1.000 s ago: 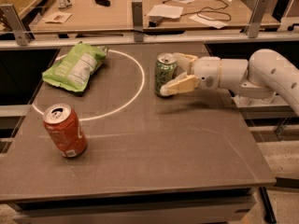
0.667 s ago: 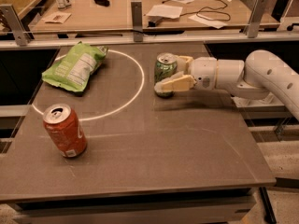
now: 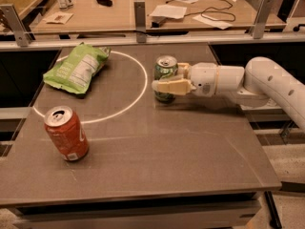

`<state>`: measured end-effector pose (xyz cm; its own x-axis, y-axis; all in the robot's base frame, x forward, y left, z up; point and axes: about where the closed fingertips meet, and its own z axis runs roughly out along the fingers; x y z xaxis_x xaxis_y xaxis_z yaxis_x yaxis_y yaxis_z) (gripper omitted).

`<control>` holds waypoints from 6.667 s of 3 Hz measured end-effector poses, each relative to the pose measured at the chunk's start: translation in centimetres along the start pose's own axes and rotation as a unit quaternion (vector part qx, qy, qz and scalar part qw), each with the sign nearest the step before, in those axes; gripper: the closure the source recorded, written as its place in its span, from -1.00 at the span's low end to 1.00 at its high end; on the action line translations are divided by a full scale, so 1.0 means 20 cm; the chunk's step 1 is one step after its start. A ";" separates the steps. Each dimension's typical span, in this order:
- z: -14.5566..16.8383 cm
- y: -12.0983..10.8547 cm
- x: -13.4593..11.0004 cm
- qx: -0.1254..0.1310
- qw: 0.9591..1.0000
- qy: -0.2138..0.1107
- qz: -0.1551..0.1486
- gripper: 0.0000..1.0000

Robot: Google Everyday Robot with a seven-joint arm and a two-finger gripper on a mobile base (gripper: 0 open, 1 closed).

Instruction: Knock green can over

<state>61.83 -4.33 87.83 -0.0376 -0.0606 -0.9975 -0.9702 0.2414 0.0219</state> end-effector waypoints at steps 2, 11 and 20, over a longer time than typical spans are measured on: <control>-0.07 0.00 -0.15 -0.004 0.998 -0.004 -0.067 1.00; -0.15 -0.03 -0.54 -0.072 0.764 0.002 -0.642 1.00; -0.29 0.42 0.08 -0.270 0.716 0.282 -0.578 1.00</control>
Offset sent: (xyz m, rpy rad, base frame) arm 0.0006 -0.0327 0.0610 -0.0402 -0.2476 0.0096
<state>52.27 -7.94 86.85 0.9232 -0.3359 -0.1869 -0.3758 -0.6861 -0.6230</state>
